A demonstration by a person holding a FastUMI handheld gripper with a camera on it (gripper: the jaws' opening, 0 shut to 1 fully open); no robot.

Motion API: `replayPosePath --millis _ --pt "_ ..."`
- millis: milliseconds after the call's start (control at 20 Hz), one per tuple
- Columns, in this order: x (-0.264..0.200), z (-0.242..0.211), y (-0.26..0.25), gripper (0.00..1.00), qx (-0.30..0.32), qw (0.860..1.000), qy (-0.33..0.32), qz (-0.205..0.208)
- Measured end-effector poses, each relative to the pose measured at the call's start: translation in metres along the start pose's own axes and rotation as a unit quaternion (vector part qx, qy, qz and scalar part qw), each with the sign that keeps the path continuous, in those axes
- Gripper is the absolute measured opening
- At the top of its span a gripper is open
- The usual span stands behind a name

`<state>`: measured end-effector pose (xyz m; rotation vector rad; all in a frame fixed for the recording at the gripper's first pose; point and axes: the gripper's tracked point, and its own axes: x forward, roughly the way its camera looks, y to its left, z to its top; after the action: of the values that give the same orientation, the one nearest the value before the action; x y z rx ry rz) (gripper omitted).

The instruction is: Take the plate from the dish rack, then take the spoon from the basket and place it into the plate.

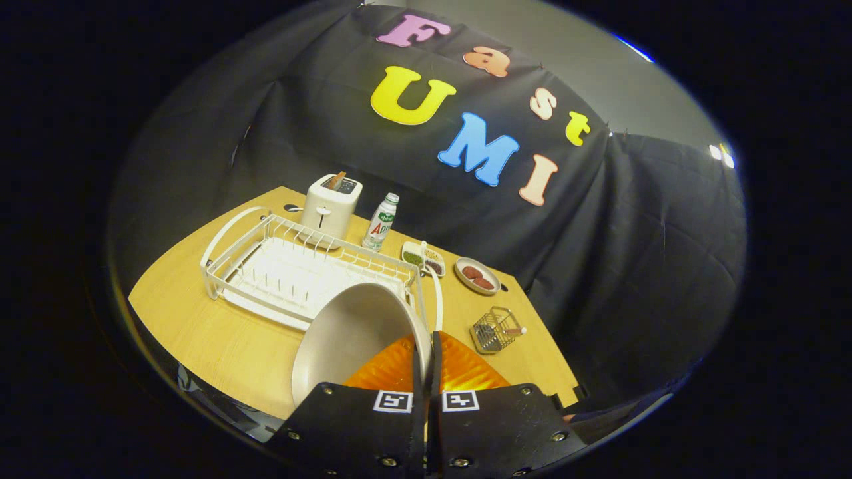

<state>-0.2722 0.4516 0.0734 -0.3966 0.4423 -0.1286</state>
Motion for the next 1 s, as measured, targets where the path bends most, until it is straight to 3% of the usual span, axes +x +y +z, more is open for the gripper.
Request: replayPosePath --millis 300,600,1000 --pt "0.010 -0.045 0.006 0.02 0.039 0.998 0.047 0.024" --pt "0.026 -0.078 0.010 0.02 0.115 0.989 0.089 0.036" --pt "0.055 -0.112 0.024 0.02 0.233 0.962 0.127 0.060"
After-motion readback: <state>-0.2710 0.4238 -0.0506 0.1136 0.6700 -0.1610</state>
